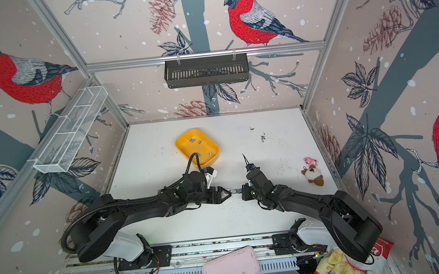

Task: Load the staples into the stapler

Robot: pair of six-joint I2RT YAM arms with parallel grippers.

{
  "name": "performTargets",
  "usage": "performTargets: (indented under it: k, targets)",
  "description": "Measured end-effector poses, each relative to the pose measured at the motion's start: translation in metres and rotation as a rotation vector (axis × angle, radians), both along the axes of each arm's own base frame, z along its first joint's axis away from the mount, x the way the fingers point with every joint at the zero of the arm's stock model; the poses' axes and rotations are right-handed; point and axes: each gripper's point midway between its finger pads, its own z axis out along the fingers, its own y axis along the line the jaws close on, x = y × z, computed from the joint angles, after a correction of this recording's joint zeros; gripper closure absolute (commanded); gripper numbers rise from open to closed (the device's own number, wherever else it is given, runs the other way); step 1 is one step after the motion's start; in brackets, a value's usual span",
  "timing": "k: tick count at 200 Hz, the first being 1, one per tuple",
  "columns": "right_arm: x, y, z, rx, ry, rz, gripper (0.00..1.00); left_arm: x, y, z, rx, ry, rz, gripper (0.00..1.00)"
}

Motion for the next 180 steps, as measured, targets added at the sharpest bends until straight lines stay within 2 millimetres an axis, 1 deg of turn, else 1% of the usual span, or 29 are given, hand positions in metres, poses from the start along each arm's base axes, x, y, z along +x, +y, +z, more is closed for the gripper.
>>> performTargets:
  k: [17,42,49,63,75,101,122,142,180]
  targets:
    - [0.0,0.001,0.0,0.0,0.0,0.001,0.95,0.003,-0.001,-0.004,0.01,0.005,0.015,0.3]
    - [0.001,0.001,0.0,-0.001,-0.002,0.0,0.95,0.006,-0.004,-0.008,0.017,0.025,0.027,0.31]
    - [0.001,0.001,0.001,-0.001,-0.003,0.001,0.95,0.007,-0.004,-0.009,0.018,0.027,0.028,0.33]
    - [0.0,0.002,0.001,-0.004,0.0,0.003,0.95,0.008,-0.006,-0.011,0.021,0.032,0.03,0.4]
    - [0.001,0.001,0.001,-0.011,-0.004,0.0,0.95,0.009,-0.007,-0.011,0.022,0.034,0.032,0.42]
    - [0.0,0.002,0.001,-0.025,-0.009,0.002,0.96,0.011,-0.011,-0.006,0.01,0.025,0.029,0.48]
    - [0.002,0.005,-0.001,-0.039,-0.018,0.005,0.96,0.011,-0.02,0.002,-0.006,0.011,0.01,0.5]
    - [0.004,0.008,-0.001,-0.049,-0.029,0.007,0.96,0.008,-0.027,0.006,-0.012,-0.001,-0.011,0.54]
    - [0.004,0.011,-0.001,-0.06,-0.043,0.008,0.96,0.005,-0.041,0.007,-0.01,-0.018,-0.048,0.55]
